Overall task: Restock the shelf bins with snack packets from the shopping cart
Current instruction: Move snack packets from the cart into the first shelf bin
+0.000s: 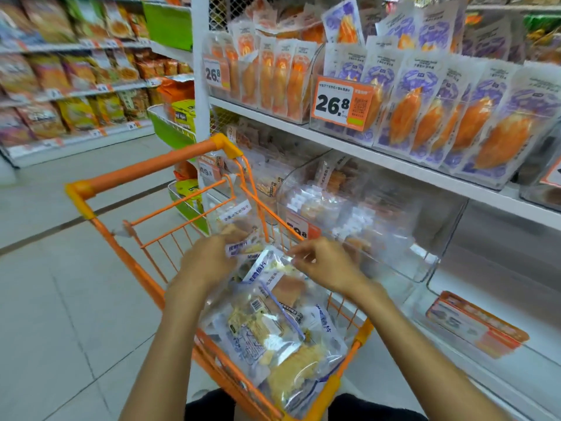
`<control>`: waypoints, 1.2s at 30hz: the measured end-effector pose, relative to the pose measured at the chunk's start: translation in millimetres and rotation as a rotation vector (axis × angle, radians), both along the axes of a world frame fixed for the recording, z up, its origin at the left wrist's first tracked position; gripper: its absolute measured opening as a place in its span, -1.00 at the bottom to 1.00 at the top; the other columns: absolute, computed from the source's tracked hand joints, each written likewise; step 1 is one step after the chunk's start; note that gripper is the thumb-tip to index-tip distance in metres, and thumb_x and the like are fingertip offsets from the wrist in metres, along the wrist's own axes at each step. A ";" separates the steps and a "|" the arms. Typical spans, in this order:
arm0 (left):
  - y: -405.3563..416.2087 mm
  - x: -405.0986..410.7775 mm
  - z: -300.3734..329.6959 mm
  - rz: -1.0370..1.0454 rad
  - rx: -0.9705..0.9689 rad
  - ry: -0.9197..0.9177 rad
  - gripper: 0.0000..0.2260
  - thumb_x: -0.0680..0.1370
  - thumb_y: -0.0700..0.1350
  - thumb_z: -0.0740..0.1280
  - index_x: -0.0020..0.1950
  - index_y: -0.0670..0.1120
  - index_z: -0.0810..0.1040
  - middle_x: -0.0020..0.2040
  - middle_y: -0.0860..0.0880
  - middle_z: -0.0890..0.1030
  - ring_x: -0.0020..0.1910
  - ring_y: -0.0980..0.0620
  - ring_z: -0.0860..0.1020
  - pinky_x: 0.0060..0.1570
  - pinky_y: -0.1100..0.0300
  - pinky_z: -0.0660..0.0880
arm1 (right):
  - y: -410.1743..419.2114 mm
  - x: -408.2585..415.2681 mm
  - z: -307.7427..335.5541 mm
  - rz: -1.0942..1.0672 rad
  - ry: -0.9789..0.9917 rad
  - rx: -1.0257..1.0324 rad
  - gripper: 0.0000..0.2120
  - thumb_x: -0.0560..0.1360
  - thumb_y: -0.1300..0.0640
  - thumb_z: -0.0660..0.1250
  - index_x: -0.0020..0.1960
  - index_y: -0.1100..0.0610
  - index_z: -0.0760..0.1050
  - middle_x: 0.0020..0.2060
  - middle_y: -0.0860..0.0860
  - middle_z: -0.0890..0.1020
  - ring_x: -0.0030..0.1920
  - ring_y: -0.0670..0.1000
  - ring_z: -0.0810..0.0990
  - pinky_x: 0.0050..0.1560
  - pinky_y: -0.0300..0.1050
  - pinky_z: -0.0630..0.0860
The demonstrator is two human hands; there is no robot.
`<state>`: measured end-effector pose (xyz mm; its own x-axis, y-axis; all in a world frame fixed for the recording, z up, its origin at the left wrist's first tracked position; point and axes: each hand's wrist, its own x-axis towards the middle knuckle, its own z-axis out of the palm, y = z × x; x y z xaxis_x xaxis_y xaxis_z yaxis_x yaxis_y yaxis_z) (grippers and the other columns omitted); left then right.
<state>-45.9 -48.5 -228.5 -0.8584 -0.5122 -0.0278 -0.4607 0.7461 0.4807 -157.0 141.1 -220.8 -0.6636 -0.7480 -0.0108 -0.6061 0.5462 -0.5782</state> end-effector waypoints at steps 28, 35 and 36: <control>-15.0 32.8 -2.0 0.211 0.155 0.805 -0.91 0.58 0.00 0.32 0.02 0.11 0.61 -0.07 0.13 0.68 -0.03 0.13 0.64 -0.01 0.04 0.57 | 9.5 -5.7 -13.1 -0.164 -0.705 -0.191 -0.91 0.52 0.17 0.35 0.02 0.06 0.57 -0.33 -0.13 0.52 -0.34 -0.17 0.47 -0.37 -0.34 0.42; -25.0 26.4 -12.6 0.373 0.291 0.614 -0.88 0.56 -0.13 0.31 -0.08 0.10 0.56 -0.18 0.07 0.68 -0.17 0.03 0.67 -0.08 -0.07 0.59 | -0.7 4.2 -31.2 0.208 -0.433 0.284 -0.79 0.45 0.11 0.47 -0.28 -0.08 0.49 -0.34 -0.27 0.53 -0.34 -0.17 0.49 -0.29 -0.31 0.37; -23.6 25.5 -11.4 0.337 0.318 0.588 -0.86 0.55 -0.14 0.31 -0.11 0.10 0.56 -0.18 0.06 0.69 -0.18 0.02 0.67 -0.10 -0.03 0.60 | -1.7 2.6 -32.8 0.176 -0.366 0.287 -0.81 0.45 0.14 0.46 -0.20 -0.07 0.48 -0.28 -0.23 0.51 -0.29 -0.18 0.46 -0.22 -0.29 0.40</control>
